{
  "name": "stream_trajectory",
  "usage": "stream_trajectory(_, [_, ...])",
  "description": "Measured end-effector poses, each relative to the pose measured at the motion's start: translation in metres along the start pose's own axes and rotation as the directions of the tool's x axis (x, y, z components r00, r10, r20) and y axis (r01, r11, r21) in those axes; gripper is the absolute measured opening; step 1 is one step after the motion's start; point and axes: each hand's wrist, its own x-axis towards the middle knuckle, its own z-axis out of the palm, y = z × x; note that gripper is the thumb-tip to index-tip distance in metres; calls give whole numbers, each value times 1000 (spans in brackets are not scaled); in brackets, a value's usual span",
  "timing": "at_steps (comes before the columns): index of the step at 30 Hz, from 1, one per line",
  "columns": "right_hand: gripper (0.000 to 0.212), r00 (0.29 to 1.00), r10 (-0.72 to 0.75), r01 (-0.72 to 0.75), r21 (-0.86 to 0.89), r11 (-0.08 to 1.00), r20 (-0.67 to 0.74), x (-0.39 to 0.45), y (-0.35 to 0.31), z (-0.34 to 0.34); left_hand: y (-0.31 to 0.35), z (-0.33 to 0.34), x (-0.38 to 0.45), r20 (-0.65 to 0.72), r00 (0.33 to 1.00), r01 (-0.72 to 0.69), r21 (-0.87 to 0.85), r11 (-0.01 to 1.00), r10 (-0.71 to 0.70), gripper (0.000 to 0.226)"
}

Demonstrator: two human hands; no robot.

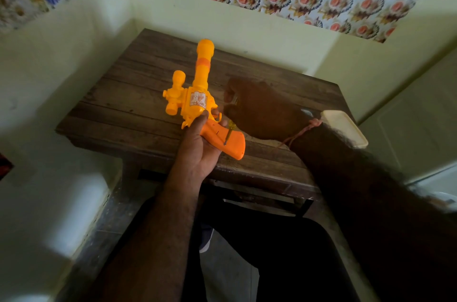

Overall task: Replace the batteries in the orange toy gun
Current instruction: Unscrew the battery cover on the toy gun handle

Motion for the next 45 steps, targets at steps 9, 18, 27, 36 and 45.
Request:
stream_trajectory(9, [34, 999, -18, 18, 19, 1000, 27, -2, 3, -1, -1, -4, 0, -26, 999, -35, 29, 999, 36, 61])
stream_trajectory(18, [20, 999, 33, -33, 0, 999, 24, -3, 1, -3, 2, 2, -5, 6, 1000, -13, 0, 1000, 13, 69])
stream_trajectory(27, [31, 1000, -18, 18, 70, 997, -3, -6, 1, -10, 3, 7, -9, -4, 1000, -14, 4, 1000, 14, 60])
stream_trajectory(36, [11, 876, 366, -241, 372, 897, -314, -29, 37, -11, 5, 9, -11, 21, 999, -39, -1, 999, 39, 51])
stream_trajectory(45, [15, 764, 613, -520, 372, 769, -200, -47, 83, 65, 5, 9, -8, -48, 998, -41, -63, 997, 38, 60])
